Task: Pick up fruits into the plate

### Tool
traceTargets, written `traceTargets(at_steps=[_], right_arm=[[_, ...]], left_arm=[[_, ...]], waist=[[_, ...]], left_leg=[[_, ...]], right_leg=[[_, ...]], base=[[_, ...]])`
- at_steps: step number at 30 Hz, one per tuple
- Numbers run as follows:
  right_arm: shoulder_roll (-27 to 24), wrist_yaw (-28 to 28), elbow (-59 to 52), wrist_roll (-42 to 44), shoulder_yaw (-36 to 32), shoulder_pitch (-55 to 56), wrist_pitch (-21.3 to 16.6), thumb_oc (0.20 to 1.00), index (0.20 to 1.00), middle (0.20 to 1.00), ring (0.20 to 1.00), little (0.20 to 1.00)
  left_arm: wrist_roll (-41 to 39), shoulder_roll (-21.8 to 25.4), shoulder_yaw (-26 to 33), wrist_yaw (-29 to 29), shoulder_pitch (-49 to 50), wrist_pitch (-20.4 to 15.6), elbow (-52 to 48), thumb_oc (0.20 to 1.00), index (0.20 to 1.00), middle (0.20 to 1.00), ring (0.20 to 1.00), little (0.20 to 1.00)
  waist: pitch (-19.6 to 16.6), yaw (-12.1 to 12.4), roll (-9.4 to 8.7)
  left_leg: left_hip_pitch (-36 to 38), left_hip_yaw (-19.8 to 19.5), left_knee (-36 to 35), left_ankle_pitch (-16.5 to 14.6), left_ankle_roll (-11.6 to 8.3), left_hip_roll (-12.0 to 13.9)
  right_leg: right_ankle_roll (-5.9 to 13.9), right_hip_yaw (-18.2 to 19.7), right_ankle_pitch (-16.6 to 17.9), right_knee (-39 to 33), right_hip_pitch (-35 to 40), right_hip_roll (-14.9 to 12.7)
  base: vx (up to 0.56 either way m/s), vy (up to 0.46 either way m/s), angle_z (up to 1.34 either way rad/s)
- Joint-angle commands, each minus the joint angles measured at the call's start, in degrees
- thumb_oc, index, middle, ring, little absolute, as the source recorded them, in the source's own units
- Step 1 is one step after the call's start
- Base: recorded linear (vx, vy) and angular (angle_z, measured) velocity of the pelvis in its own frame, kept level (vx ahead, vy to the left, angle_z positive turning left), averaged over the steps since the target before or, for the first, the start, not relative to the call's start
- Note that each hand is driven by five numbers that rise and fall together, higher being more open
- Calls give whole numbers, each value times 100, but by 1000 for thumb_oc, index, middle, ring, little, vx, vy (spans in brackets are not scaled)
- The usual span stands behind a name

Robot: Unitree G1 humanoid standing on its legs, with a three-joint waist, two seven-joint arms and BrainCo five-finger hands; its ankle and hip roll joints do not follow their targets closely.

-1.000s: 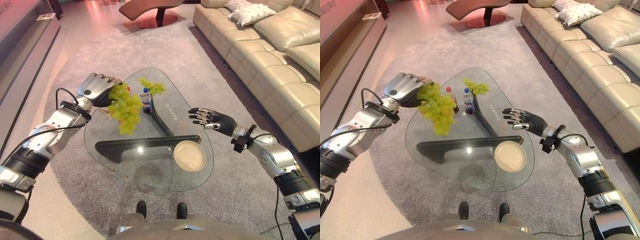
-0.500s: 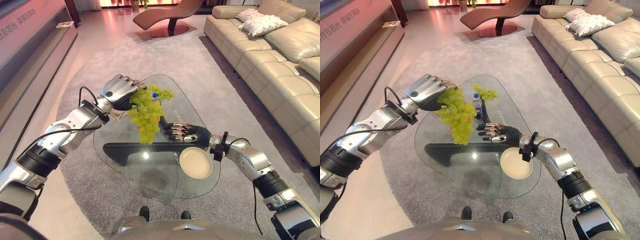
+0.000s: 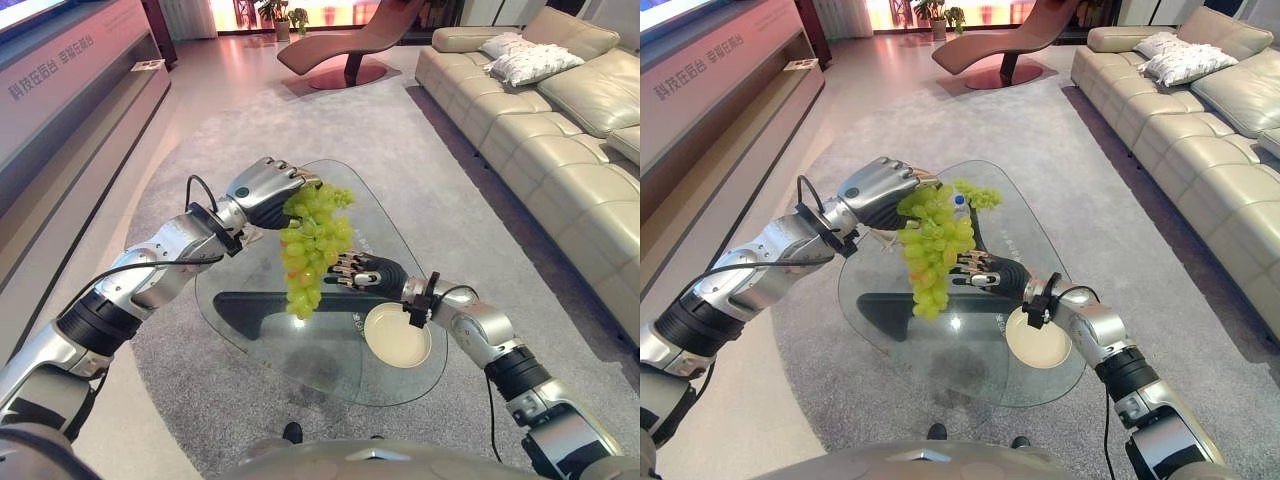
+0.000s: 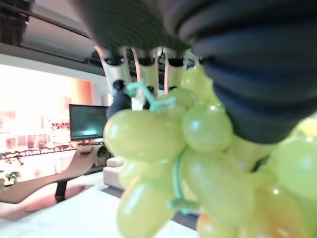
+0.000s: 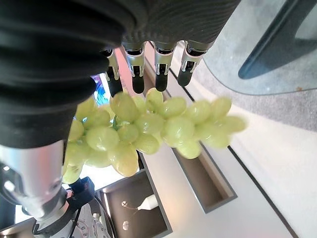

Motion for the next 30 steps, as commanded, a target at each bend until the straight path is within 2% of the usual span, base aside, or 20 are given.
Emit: traceTargets(at_steps=[1,11,16,21,27,30], right_arm=[[171,-94,-103,379,54,-127,-478,1000,1000,1000,1000,1000],[29,-265,-102,460,-145,-51,-661,1000,1000,1000,1000,1000],[-103,-174,-178,598,-300,6,-737,1000,1000,1000,1000,1000],[-9,223,-298,786,-194,-29,-665,1000,1000,1000,1000,1000],[243,929,-688,1243,136,71,-246,1000,1000,1000,1000,1000],[330,1049,-857,1382,298,146,-157,1000,1000,1000,1000,1000]], left_arm=[[-380,-247,-81,23,-1055,-78,13,200,200,200,200,200],[-530,-163,15,-176,-919,-132,-94,200,200,200,200,200],[-643,-92,99,-237,-813,-220,-150,200,200,200,200,200],[-703,-210,90,-325,-824,-250,-120,200,200,200,200,200],[-741,-334,106,-284,-819,-213,-45,200,200,200,200,200],[-757,-370,89,-303,-827,-141,-39,200,200,200,200,200]], waist=[[-184,194,-94],[-161,203,-89],[-132,197,-97],[-104,195,-99],[-99,214,-84],[-89,222,-80]], left_leg=[[483,263,135,-1142,49,-123],[500,283,136,-1141,38,-106],[500,288,139,-1139,35,-98],[524,294,139,-1147,41,-101],[539,322,135,-1144,37,-90],[540,316,137,-1140,33,-87]], right_leg=[[303,-198,-585,74,252,-212],[311,-240,-582,64,272,-230],[312,-252,-574,68,265,-234],[305,-249,-585,67,283,-229],[314,-262,-602,56,307,-230],[315,-271,-607,58,310,-229]], base=[[6,1,4],[0,0,0],[0,0,0],[0,0,0],[0,0,0],[0,0,0]])
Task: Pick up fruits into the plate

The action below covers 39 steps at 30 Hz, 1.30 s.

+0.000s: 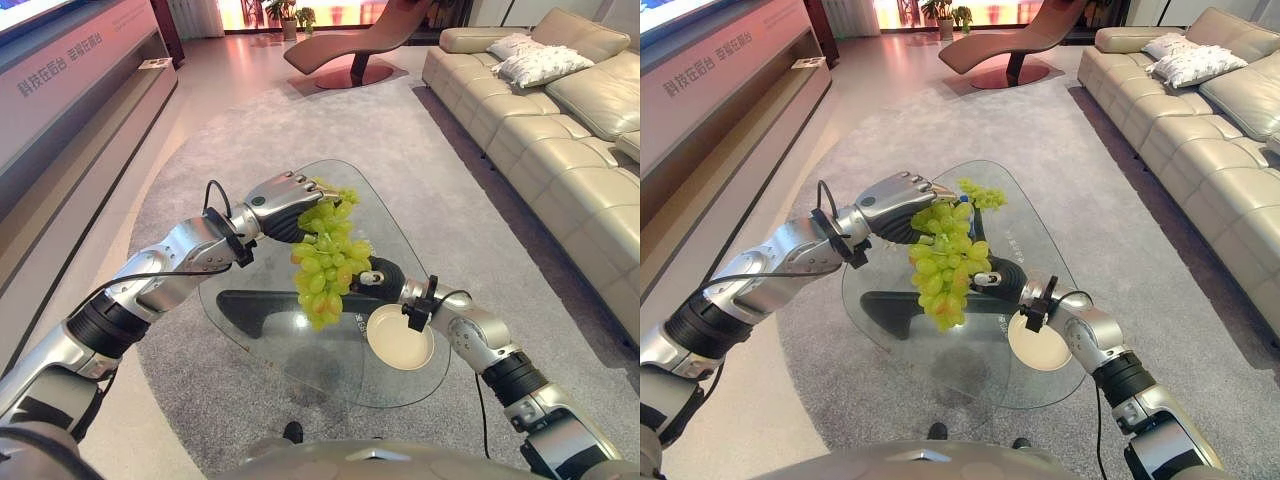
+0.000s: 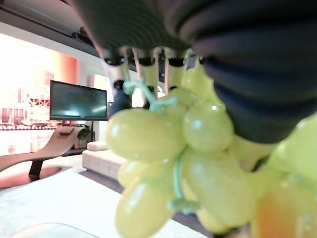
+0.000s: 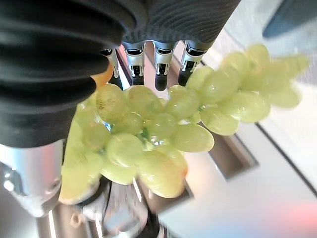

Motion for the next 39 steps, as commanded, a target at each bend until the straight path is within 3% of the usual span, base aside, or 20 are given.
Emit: traceTargets(at_steps=[1,10,13,19,31,32,34,39], right_arm=[[314,460,-679,526,234,-73,-82,1000,1000,1000,1000,1000],[378,723,-896,576,464,6,100,1000,1000,1000,1000,1000],[521,926,-1109,704,690,40,323,1000,1000,1000,1000,1000],[582,787,-1242,730,848,72,436,1000,1000,1000,1000,1000],[868,907,-985,996,963,259,866,1000,1000,1000,1000,1000],[861,889,-991,1059,969,274,862,827,827,827,827,827],[865,855,-992,1149,971,283,853,200,200,200,200,200],[878,817,-974,1083,987,324,820,200,200,200,200,200]], left_arm=[[-358,-175,149,204,-826,92,119,200,200,200,200,200],[-360,-252,169,181,-767,187,180,200,200,200,200,200],[-207,-361,120,213,-772,371,264,200,200,200,200,200],[-54,-448,70,251,-747,537,430,200,200,200,200,200],[456,-641,22,148,-501,268,355,200,200,200,200,200],[469,-623,9,133,-487,275,325,200,200,200,200,200],[452,-608,-15,129,-478,271,329,200,200,200,200,200],[466,-598,0,112,-422,248,287,200,200,200,200,200]], waist=[[-84,166,-89],[-48,154,-88],[-18,145,-81],[10,139,-87],[28,182,-74],[31,184,-73],[32,186,-72],[47,195,-69]], left_leg=[[546,327,140,-1141,37,-87],[546,333,143,-1126,30,-83],[556,347,145,-1121,34,-85],[563,341,148,-1123,32,-91],[568,316,135,-1131,33,-80],[567,314,135,-1131,31,-80],[566,313,135,-1130,28,-80],[553,312,137,-1119,23,-75]], right_leg=[[310,-254,-598,67,300,-227],[312,-221,-590,65,291,-217],[310,-192,-597,71,297,-204],[317,-176,-600,78,294,-207],[317,-200,-599,71,291,-213],[320,-199,-598,71,289,-213],[321,-198,-597,68,289,-215],[323,-209,-581,72,273,-220]], base=[[0,0,0],[0,0,0],[0,0,0],[0,0,0],[0,0,0],[0,0,0],[0,0,0],[0,0,0]])
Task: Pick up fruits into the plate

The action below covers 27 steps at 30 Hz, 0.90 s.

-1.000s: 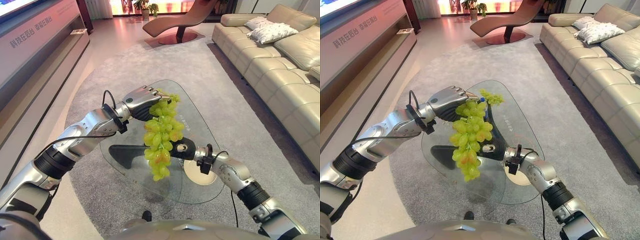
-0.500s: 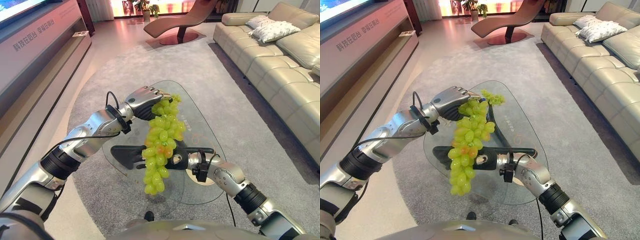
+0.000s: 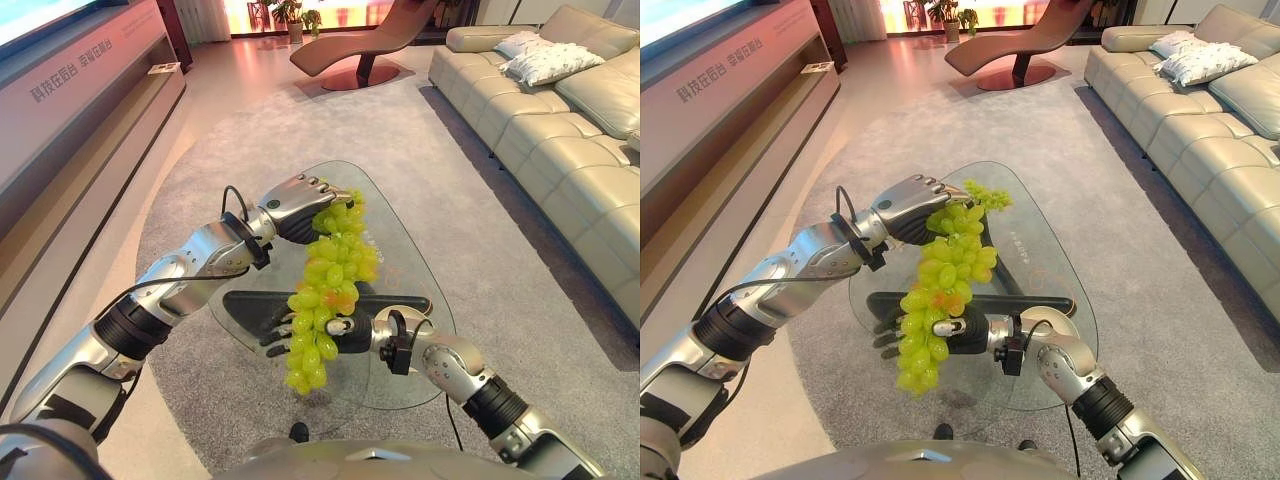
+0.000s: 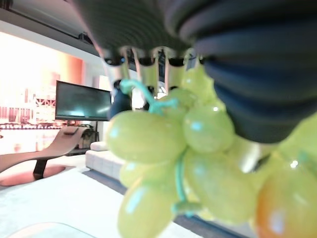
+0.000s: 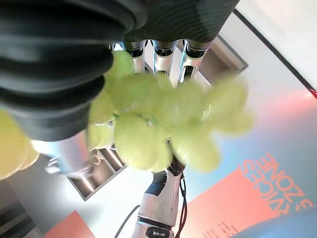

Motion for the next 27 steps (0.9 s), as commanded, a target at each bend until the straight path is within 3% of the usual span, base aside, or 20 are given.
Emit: traceTargets(at_steps=[1,20,21,22,23,27], right_arm=[[400,173,-335,409,106,-61,-165,200,200,200,200,200],[373,-76,-112,309,-35,163,-468,200,200,200,200,200],[352,-137,-84,235,-65,193,-512,200,200,200,200,200],[322,-227,-42,138,-113,224,-575,200,200,200,200,200],[268,-315,19,3,-178,254,-668,200,200,200,200,200],[38,-449,162,-427,-398,396,-920,200,200,200,200,200]], left_arm=[[153,-32,107,115,-424,-97,245,200,200,200,200,200],[101,-45,216,130,-187,40,229,200,200,200,200,200],[76,-44,244,128,-142,86,237,382,382,382,382,382],[55,-46,275,117,-94,148,254,824,824,824,824,824],[-9,-44,318,128,-32,250,269,1000,1000,1000,1000,1000],[-137,-34,470,243,231,477,373,1000,1000,1000,1000,1000]], waist=[[76,127,-199],[69,107,-193],[68,104,-194],[67,99,-197],[74,94,-202],[106,70,-220]], left_leg=[[548,290,136,-1118,24,-74],[569,284,132,-1135,24,-72],[571,289,132,-1135,25,-69],[571,293,131,-1135,23,-65],[571,293,128,-1131,21,-63],[567,312,133,-1128,22,-60]], right_leg=[[317,-219,-578,59,277,-216],[321,-200,-585,59,281,-208],[322,-199,-586,61,280,-208],[325,-201,-585,64,276,-210],[323,-200,-581,63,274,-209],[320,-186,-571,70,260,-202]], base=[[0,0,0],[0,0,0],[31,5,0],[0,0,0],[0,0,0],[0,0,0]])
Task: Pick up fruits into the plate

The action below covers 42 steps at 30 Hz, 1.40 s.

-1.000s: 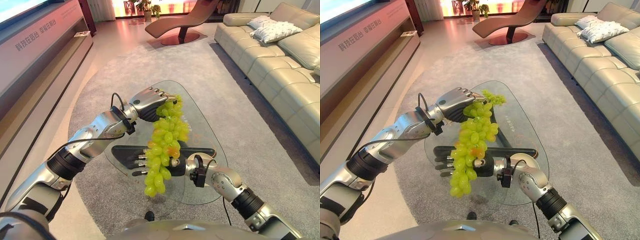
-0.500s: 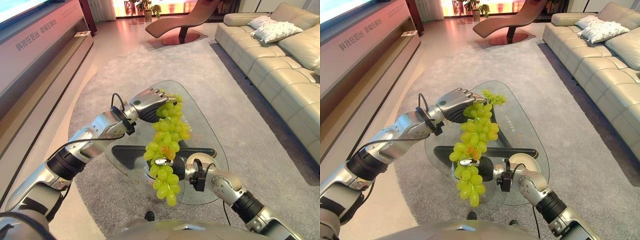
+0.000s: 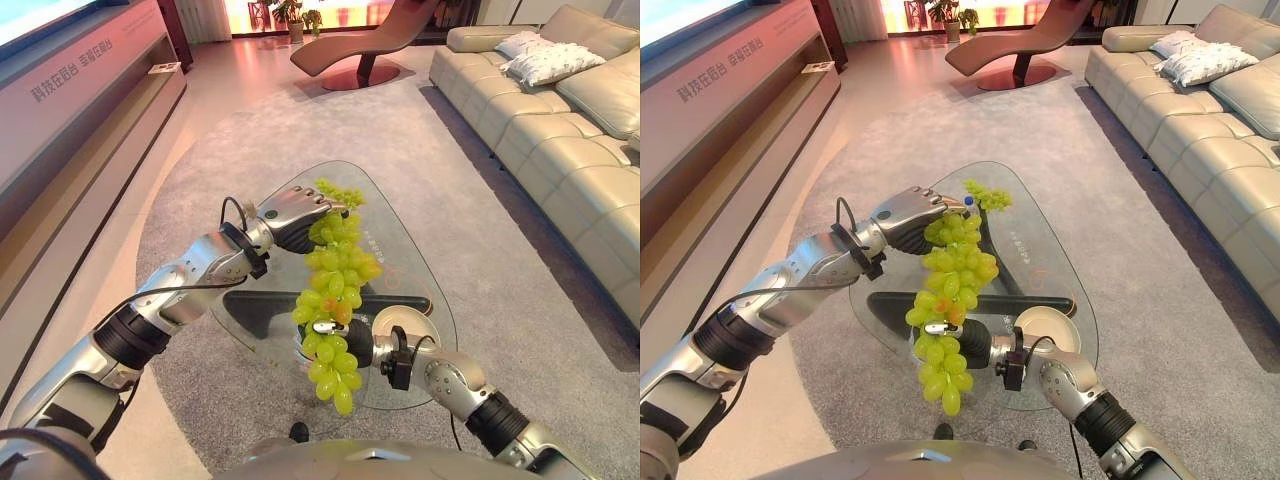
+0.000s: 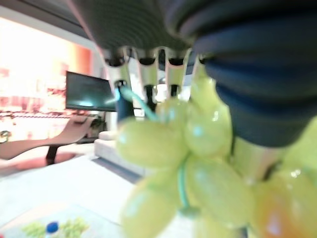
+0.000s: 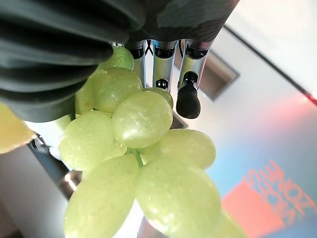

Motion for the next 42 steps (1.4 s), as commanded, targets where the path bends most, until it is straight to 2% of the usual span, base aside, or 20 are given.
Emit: traceTargets(at_steps=[1,8,12,14,17,19,20,23,30,34,42], right_arm=[[91,-59,-204,-158,-347,-127,-572,200,200,200,200,200],[-388,-25,130,-407,-1206,281,-768,200,200,200,200,200],[-593,-101,262,-600,-1562,355,-876,200,200,200,200,200],[-779,-175,407,-729,-1777,364,-1025,200,200,200,200,200],[-1037,-434,648,-1086,-1992,286,-1227,200,200,200,200,200],[-1038,-434,650,-1086,-1992,284,-1228,200,200,200,200,200],[-1262,-698,862,-1327,-2073,140,-1366,200,200,200,200,200],[-1505,-1094,1202,-1697,-1987,-171,-1388,200,200,200,200,200],[-1948,-1695,2018,-2620,-1520,-1151,-1324,200,200,200,200,200],[-2353,-1979,2745,-3276,-1229,-1921,-1322,200,200,200,200,200],[-2824,-2632,3776,-4801,-546,-3336,-1069,200,200,200,200,200]], left_arm=[[-223,-38,464,306,-218,231,385,1000,1000,1000,1000,1000],[-806,-293,1043,620,892,693,1000,1000,1000,1000,1000,1000],[-1531,-387,1277,762,1381,914,1485,1000,1000,1000,1000,1000],[-2044,-474,1420,766,1723,809,1956,1000,1000,1000,1000,1000],[-2719,-641,1552,796,2068,973,2660,1000,1000,1000,1000,1000],[-2720,-643,1550,797,2065,969,2665,1000,1000,1000,1000,1000],[-2976,-776,1590,770,2296,970,3329,1000,1000,1000,1000,1000],[-3004,-1006,1558,741,2384,1102,4288,1000,1000,1000,1000,1000],[-3035,-1218,1342,757,2065,1029,5782,1000,1000,1000,1000,1000],[-3217,-1226,1144,809,1820,1020,6301,1000,1000,1000,1000,1000],[-3582,-1217,750,897,1120,976,6470,1000,1000,1000,1000,1000]], waist=[[113,74,-222],[243,55,-295],[355,70,-319],[457,110,-344],[612,179,-389],[611,178,-388],[760,257,-431],[958,355,-480],[1456,461,-555],[1756,561,-587],[2251,649,-551]], left_leg=[[567,307,133,-1124,20,-61],[554,317,192,-1137,26,-41],[500,325,245,-1136,11,-20],[439,330,295,-1139,-3,1],[327,314,366,-1136,-22,25],[323,313,369,-1138,-22,25],[197,292,425,-1119,-31,41],[25,253,502,-1110,-39,68],[-344,129,586,-1046,-50,111],[-615,-31,618,-983,-48,105],[-1165,-290,659,-819,-54,10]], right_leg=[[311,-188,-563,71,264,-200],[296,-152,-542,83,249,-183],[286,-144,-531,97,213,-180],[288,-152,-522,111,172,-183],[287,-162,-497,137,87,-186],[287,-163,-497,137,84,-186],[283,-171,-471,168,-21,-189],[282,-178,-453,202,-137,-179],[267,-162,-359,227,-421,-115],[232,-173,-320,261,-640,-64],[199,-278,-210,364,-1173,-73]], base=[[0,0,0],[3,-2,-1],[-7,-12,-4],[-38,-29,-2],[-48,-37,4],[-55,-40,3],[-109,-90,-1],[-84,-98,6],[-108,-68,9],[-119,-62,10],[-131,5,11]])
